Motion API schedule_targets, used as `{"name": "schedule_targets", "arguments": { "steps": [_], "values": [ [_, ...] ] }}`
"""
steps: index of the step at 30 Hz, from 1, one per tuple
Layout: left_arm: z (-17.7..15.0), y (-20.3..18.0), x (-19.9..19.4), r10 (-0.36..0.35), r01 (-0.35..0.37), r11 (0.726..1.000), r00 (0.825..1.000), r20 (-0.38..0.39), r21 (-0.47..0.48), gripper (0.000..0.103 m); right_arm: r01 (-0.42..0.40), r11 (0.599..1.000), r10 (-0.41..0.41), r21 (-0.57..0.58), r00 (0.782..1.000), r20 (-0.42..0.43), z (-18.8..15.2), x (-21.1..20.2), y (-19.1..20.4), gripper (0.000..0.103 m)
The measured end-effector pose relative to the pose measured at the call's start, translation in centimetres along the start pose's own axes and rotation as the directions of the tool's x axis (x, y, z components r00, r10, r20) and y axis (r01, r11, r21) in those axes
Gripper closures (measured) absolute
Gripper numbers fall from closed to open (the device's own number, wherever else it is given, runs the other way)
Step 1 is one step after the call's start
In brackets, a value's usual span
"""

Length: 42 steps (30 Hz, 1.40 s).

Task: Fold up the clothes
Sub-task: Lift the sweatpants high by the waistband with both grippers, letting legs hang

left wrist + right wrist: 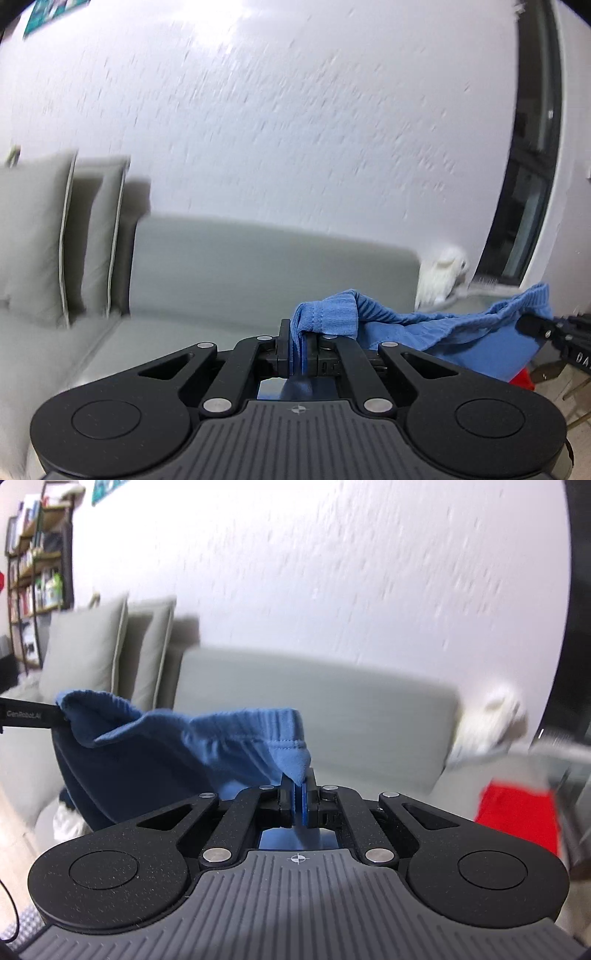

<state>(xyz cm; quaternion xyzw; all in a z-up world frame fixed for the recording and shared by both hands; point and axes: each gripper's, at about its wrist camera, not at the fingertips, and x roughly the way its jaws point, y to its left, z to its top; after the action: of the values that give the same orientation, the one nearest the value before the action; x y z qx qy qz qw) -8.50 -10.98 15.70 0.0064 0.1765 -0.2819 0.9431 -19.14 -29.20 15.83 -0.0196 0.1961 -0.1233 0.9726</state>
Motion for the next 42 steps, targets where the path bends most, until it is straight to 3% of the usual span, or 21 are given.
{"name": "schedule_targets", "arguments": {
  "steps": [6, 8, 13, 14, 19, 20, 21, 22, 24, 27, 29, 32, 34, 37, 38, 40, 42],
  "values": [
    [5.7, -2.3, -4.5, -0.048, 0.034, 0.996, 0.983, 0.176, 0.079, 0.1, 0.054, 0.997, -0.046, -0.051, 0.989, 0.142, 5.9, -5.1, -0.9, 0.101],
    [7.8, -2.5, -6.5, -0.074, 0.056, 0.995, 0.968, 0.241, 0.079, 0.1, 0.079, 0.995, -0.065, -0.066, 0.978, 0.199, 7.9, -7.0, -1.0, 0.101],
    [12.9, -3.1, -11.6, -0.12, 0.095, 0.992, 0.913, 0.39, 0.082, 0.1, 0.141, 0.986, -0.098, -0.091, 0.923, 0.371, 12.6, -12.7, -0.4, 0.101],
    [13.8, -3.3, -12.6, -0.121, 0.091, 0.992, 0.9, 0.418, 0.091, 0.1, 0.167, 0.98, -0.106, -0.108, 0.899, 0.426, 14.0, -14.6, 0.1, 0.101],
    [18.7, -4.7, -18.5, -0.136, 0.06, 0.987, 0.8, 0.584, 0.148, 0.1, 0.214, 0.968, -0.103, -0.134, 0.82, 0.563, 18.2, -20.1, 1.4, 0.101],
    [19.2, -4.8, -19.2, -0.138, 0.055, 0.987, 0.787, 0.601, 0.154, 0.1, 0.229, 0.964, -0.104, -0.138, 0.796, 0.597, 19.3, -21.5, 1.7, 0.101],
    [20.4, -5.1, -20.5, -0.14, 0.047, 0.986, 0.761, 0.633, 0.162, 0.1, 0.243, 0.96, -0.104, -0.14, 0.772, 0.628, 20.3, -22.7, 2.0, 0.101],
    [21.4, -5.3, -21.3, -0.143, 0.044, 0.985, 0.745, 0.651, 0.165, 0.1, 0.251, 0.958, -0.103, -0.141, 0.757, 0.645, 20.9, -23.5, 2.2, 0.101],
    [22.8, -5.6, -22.6, -0.145, 0.041, 0.985, 0.724, 0.675, 0.167, 0.1, 0.276, 0.951, -0.1, -0.142, 0.705, 0.702, 23.3, -26.4, 2.4, 0.101],
    [24.5, -6.1, -22.9, -0.138, 0.029, 0.985, 0.712, 0.689, 0.167, 0.1, 0.279, 0.948, -0.081, -0.154, 0.678, 0.73, 26.2, -28.9, 2.5, 0.101],
    [24.6, -6.3, -21.7, -0.135, 0.024, 0.985, 0.721, 0.679, 0.171, 0.1, 0.266, 0.949, -0.061, -0.171, 0.686, 0.725, 27.6, -29.5, 2.4, 0.101],
    [23.0, -6.2, -16.1, -0.137, 0.029, 0.983, 0.776, 0.616, 0.183, 0.1, 0.251, 0.945, -0.047, -0.207, 0.734, 0.678, 28.8, -28.4, 1.6, 0.101],
    [21.6, -6.0, -10.8, -0.131, 0.042, 0.984, 0.834, 0.536, 0.175, 0.1, 0.253, 0.944, -0.061, -0.212, 0.766, 0.64, 28.0, -25.7, 0.7, 0.101],
    [19.5, -5.8, -1.9, -0.089, 0.021, 0.985, 0.91, 0.405, 0.17, 0.1, 0.253, 0.941, -0.098, -0.226, 0.841, 0.532, 25.9, -19.3, -1.2, 0.101],
    [18.8, -5.8, 1.0, -0.07, 0.006, 0.985, 0.927, 0.367, 0.174, 0.1, 0.228, 0.95, -0.107, -0.215, 0.881, 0.461, 25.0, -15.7, -2.2, 0.101],
    [17.9, -5.6, 6.4, -0.033, -0.025, 0.982, 0.953, 0.302, 0.186, 0.1, 0.206, 0.957, -0.113, -0.202, 0.912, 0.394, 23.7, -11.9, -3.4, 0.101],
    [17.6, -5.4, 11.7, 0.007, -0.064, 0.976, 0.964, 0.265, 0.206, 0.1, 0.191, 0.963, -0.128, -0.192, 0.946, 0.299, 22.5, -5.8, -5.1, 0.101]
  ]
}}
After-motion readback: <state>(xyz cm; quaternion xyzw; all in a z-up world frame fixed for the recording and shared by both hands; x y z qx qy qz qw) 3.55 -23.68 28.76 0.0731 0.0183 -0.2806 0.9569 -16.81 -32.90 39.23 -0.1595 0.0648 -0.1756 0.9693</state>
